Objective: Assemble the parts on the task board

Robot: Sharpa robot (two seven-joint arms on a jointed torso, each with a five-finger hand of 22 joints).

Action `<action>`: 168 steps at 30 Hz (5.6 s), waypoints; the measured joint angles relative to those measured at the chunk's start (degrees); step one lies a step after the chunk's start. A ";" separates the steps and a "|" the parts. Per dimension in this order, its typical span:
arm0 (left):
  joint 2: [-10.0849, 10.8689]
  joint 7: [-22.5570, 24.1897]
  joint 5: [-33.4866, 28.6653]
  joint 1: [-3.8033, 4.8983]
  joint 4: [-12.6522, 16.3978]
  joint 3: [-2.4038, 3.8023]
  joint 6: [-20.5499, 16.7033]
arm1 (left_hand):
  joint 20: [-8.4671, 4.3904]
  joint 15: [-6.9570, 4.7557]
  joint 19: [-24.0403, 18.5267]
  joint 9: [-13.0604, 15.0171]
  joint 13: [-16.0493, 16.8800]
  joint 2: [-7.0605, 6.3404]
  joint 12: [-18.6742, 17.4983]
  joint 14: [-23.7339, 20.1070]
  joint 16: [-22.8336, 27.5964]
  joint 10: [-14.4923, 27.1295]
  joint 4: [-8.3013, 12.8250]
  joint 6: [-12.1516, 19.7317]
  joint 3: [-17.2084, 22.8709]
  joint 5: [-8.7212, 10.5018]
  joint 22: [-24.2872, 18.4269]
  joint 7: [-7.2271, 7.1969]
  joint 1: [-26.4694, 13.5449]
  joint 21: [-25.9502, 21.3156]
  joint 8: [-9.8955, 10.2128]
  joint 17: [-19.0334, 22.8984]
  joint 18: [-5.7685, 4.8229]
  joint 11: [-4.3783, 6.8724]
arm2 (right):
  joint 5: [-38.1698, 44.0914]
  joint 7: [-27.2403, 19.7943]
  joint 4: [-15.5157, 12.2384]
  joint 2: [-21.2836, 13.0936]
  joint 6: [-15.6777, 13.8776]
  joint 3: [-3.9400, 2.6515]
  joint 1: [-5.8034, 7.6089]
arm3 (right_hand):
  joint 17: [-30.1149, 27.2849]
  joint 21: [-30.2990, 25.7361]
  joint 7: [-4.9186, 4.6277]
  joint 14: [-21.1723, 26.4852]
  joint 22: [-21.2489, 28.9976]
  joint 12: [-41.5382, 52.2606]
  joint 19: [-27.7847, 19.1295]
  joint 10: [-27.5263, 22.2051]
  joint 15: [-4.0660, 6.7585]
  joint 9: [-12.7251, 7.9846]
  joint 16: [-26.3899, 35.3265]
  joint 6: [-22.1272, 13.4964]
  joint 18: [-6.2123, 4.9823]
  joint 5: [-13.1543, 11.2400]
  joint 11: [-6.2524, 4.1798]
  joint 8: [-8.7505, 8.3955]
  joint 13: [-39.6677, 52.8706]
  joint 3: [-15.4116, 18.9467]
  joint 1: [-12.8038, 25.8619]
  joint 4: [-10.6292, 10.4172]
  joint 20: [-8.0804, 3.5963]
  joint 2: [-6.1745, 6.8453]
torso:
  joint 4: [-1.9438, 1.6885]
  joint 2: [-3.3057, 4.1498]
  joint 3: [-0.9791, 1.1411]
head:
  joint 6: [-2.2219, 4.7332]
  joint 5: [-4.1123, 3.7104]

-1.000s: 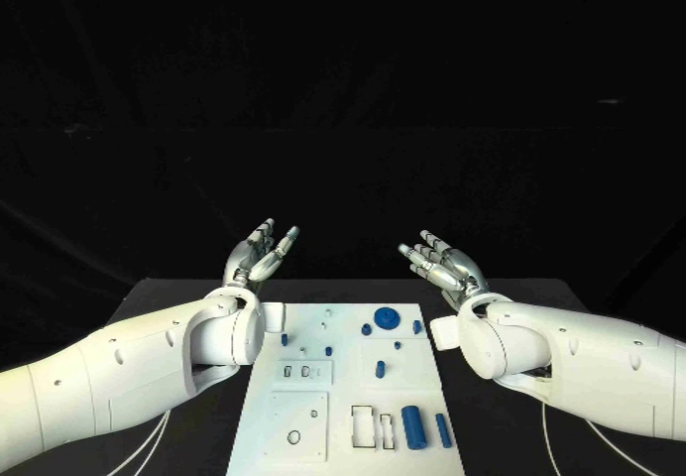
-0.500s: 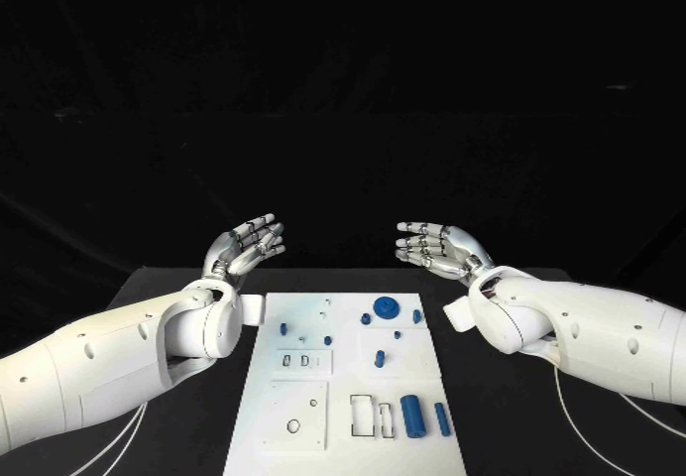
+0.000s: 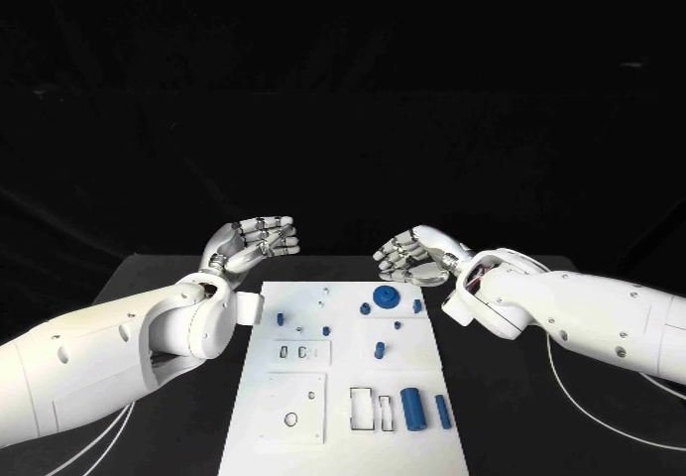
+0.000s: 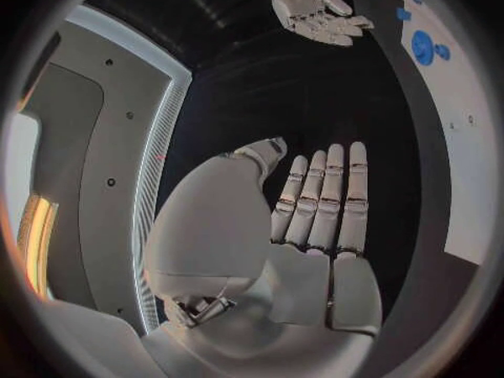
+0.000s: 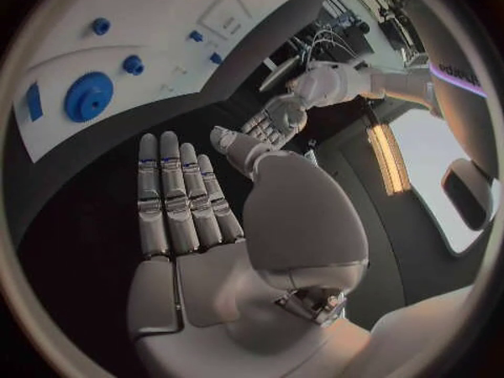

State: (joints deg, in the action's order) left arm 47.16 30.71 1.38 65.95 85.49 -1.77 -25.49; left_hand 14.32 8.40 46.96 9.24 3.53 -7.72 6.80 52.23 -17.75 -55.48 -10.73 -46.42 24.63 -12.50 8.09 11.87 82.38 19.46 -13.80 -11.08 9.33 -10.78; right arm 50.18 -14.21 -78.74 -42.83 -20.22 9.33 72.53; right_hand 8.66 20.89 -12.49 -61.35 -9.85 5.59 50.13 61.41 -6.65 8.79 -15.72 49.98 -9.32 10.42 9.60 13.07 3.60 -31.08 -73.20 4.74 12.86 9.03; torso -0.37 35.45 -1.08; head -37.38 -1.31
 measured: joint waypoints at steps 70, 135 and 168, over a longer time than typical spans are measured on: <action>9.63 -2.33 2.61 3.47 11.25 1.08 2.94 | -1.10 -1.13 3.51 0.24 0.12 -3.09 -2.48 4.80 -0.37 -4.75 1.55 -2.74 1.54 0.00 0.97 0.70 -1.34 3.35 -0.61 -1.54 0.47 0.74 | 42.39 22.89 -2.81 3.11 8.32 -0.22 2.39 | 58.23 54.48 3.74 -22.68 -56.48 -0.15 26.84 6.88 6.05 5.27 -63.22 10.05 3.63 1.88 -4.68 -0.88 2.40 2.12 -3.26 -8.30 -6.41 3.94 | -3.80 8.10 -2.56 | -0.21 -2.60; 9.38 -2.95 2.56 3.49 10.21 1.07 3.48 | -1.10 -1.13 3.51 0.19 0.11 -3.08 -2.81 4.80 -0.15 -4.74 1.40 -2.73 1.39 0.00 0.99 0.70 -1.80 3.34 -0.38 -1.63 0.44 0.74 | 45.20 27.93 -3.74 7.52 -1.04 -0.72 2.71 | 59.32 56.66 4.96 -22.67 -60.05 0.56 27.77 9.53 6.88 9.21 -64.99 12.29 4.26 -0.98 -5.10 1.80 2.54 -3.59 -4.76 -6.23 -7.34 2.44 | -4.59 8.93 -2.92 | 0.41 -3.43; 9.45 -3.10 2.56 3.69 10.91 1.07 3.54 | -1.10 -1.13 3.51 0.19 0.10 -3.08 -2.81 4.80 -0.15 -4.74 1.40 -2.73 1.39 0.00 0.98 0.69 -1.80 3.34 -0.39 -1.67 0.44 0.73 | 45.94 28.64 2.11 12.27 -3.27 -0.77 3.00 | 59.52 56.65 4.95 -22.67 -60.09 0.46 27.86 9.54 6.88 9.45 -65.22 12.27 4.09 -1.23 -5.10 1.99 2.79 -3.55 -4.51 -6.24 -7.43 2.69 | -5.55 9.96 -3.10 | 0.52 -3.70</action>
State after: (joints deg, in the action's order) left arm 56.61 27.61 3.94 69.64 96.40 -0.70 -21.95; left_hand 13.22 7.27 50.47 9.43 3.64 -10.80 3.99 57.03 -17.90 -60.22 -9.33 -49.16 26.02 -12.50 9.07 12.57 80.58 22.80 -14.18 -12.75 9.77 -10.05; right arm 96.11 14.43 -76.63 -30.56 -23.49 8.55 75.53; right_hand 68.18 77.54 -7.54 -84.02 -69.94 6.05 77.98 70.95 0.22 18.24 -80.94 62.24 -5.24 9.19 4.51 15.06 6.39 -34.63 -77.72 -1.50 5.42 11.71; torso -5.92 45.41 -4.18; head -36.86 -5.01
